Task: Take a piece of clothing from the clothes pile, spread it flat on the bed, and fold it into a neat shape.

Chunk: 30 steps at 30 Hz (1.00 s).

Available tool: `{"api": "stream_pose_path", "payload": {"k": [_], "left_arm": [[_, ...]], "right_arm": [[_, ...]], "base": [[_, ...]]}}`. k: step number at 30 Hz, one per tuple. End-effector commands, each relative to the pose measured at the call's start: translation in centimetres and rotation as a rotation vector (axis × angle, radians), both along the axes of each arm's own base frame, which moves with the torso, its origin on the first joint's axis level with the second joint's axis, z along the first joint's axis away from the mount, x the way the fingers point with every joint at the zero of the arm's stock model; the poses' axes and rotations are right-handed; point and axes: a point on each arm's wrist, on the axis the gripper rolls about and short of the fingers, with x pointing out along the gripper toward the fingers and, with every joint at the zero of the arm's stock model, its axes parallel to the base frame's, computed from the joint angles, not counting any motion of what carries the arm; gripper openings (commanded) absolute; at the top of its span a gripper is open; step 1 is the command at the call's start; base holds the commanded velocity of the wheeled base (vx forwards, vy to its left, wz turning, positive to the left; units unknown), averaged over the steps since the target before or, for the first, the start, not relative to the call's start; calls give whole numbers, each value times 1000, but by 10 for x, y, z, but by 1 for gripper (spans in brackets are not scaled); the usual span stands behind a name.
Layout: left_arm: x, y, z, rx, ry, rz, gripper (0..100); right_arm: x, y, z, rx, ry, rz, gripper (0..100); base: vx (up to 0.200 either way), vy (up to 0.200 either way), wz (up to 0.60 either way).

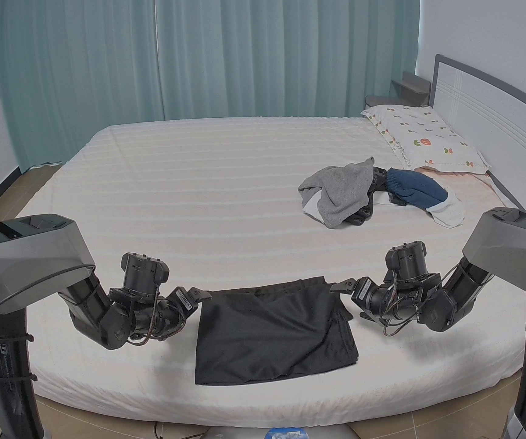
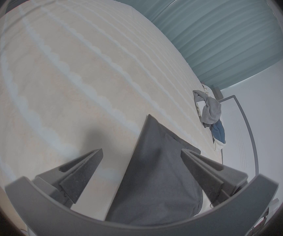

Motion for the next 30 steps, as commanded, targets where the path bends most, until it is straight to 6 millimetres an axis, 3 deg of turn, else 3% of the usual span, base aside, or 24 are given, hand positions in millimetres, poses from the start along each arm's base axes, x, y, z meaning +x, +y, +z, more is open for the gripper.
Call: {"api": "stream_pose_path", "payload": {"k": [1,9,21,30], "left_arm": [[0,1,4,-4,-12,2,100],[11,-1,6,-24,-33,-2,100],[11,-3,8,-27,-41,-9,100],[13,-5,9,-46,-40,7,100]], "right_arm": [[1,0,2,2,-7,0,100],[2,1,4,7,-16,0,100],[2,2,4,6,-15,3,100],[3,4,5,10,-23,6,100]], "base": [[0,0,0],[0,0,0],[0,0,0],[0,-200,0]]}}
